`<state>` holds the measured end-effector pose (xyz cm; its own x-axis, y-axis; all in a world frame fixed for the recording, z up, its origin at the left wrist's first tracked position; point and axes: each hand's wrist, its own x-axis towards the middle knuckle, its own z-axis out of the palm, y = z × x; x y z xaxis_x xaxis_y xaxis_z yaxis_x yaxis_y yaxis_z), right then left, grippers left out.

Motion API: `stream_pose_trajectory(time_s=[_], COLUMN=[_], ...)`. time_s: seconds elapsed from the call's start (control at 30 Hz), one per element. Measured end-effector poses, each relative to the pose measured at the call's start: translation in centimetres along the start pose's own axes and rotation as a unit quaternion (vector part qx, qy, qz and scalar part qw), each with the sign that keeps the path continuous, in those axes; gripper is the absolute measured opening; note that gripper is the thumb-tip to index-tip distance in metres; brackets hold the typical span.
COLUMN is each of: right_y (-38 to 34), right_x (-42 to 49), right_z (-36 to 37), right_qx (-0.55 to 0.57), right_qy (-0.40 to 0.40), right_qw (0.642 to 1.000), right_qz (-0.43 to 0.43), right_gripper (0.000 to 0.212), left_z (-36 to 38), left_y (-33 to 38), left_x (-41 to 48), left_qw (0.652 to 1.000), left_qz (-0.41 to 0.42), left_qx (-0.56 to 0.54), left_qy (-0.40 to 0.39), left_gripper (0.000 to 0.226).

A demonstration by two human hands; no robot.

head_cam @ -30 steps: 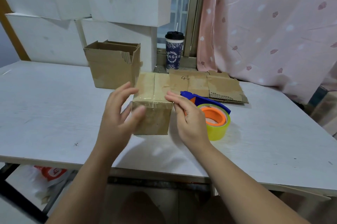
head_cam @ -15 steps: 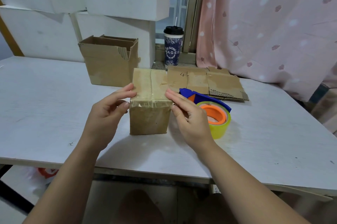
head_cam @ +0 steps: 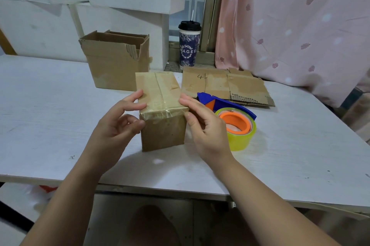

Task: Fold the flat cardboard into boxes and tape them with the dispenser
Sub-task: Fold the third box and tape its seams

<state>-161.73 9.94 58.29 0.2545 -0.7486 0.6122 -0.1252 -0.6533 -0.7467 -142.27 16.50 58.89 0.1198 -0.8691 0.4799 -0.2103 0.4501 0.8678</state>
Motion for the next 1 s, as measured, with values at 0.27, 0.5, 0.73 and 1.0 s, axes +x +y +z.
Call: stream_pose_trajectory(time_s=[0.27,0.5,0.73,1.0], right_y=[-0.4,-0.8,-1.0,-0.8], right_x=[0.0,0.0,0.1,-0.2], right_z=[0.1,-0.1,0.6,0.9], right_qx=[0.056,0.102,0.103,0.085], right_qy=[-0.009,-0.025,0.008,0.027], right_qw=[0.998,0.993,0.993,0.996], right_qz=[0.036,0.06,0.05,0.026], right_gripper=[0.034,0.042,0.03,0.03], left_z=[0.6,0.7,1.1,0.9], left_y=[-0.3,-0.6,-0.1,0.8], left_x=[0.3,0.3,0.6,0.0], left_qw=[0.999,0.998,0.997,0.986], left_qz=[0.023,0.06,0.053,0.037], left_qx=[0.013,0.03,0.027,0.16], left_qy=[0.021,0.02,0.048,-0.001], left_gripper=[0.032,0.03,0.032,0.036])
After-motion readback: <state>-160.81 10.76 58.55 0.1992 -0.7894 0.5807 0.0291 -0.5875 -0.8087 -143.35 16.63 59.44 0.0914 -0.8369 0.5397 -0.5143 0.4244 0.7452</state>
